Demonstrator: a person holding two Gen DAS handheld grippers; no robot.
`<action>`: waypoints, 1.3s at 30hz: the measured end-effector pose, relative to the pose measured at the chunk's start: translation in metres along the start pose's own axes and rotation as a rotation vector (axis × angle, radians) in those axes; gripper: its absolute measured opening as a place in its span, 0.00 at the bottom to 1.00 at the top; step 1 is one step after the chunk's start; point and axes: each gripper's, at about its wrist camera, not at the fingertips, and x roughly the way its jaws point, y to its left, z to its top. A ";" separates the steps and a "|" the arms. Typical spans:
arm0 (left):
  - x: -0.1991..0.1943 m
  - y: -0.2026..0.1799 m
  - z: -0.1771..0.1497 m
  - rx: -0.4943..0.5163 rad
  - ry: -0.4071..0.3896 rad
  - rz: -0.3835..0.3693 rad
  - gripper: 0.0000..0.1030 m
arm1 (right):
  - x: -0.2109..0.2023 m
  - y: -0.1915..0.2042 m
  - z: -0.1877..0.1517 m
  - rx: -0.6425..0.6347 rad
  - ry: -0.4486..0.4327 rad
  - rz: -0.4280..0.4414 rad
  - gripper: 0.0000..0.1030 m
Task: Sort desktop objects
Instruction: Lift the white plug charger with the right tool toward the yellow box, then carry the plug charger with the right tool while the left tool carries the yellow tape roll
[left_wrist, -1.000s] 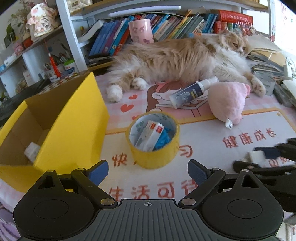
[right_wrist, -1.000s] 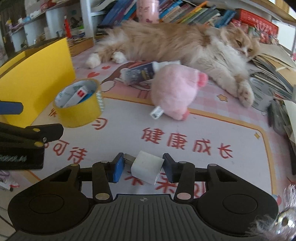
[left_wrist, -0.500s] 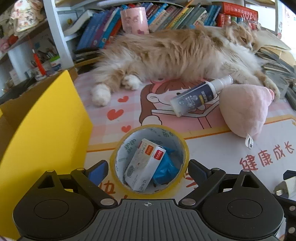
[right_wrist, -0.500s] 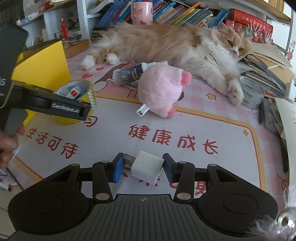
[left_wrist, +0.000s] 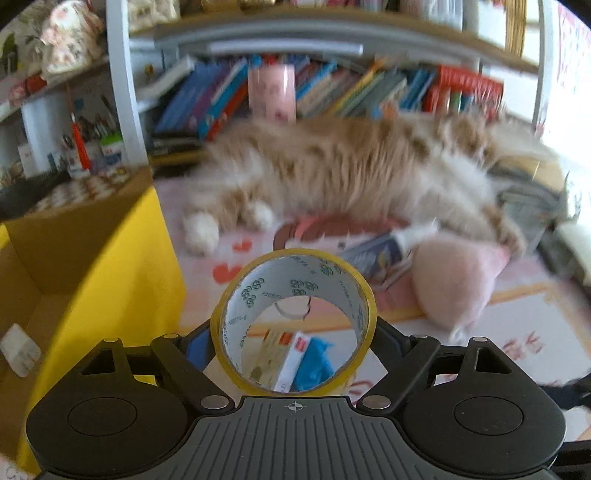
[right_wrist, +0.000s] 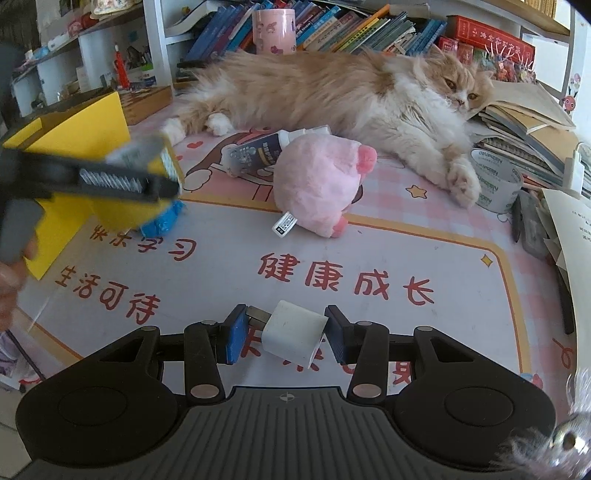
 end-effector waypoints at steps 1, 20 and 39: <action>-0.008 0.000 0.000 -0.007 -0.017 -0.005 0.84 | 0.000 0.001 0.000 0.002 0.000 -0.001 0.40; -0.081 0.008 -0.045 0.008 -0.020 -0.049 0.84 | -0.017 0.031 0.000 -0.042 -0.048 -0.009 0.41; -0.115 0.040 -0.080 -0.016 -0.006 -0.085 0.84 | -0.045 0.077 -0.016 -0.075 -0.067 -0.033 0.41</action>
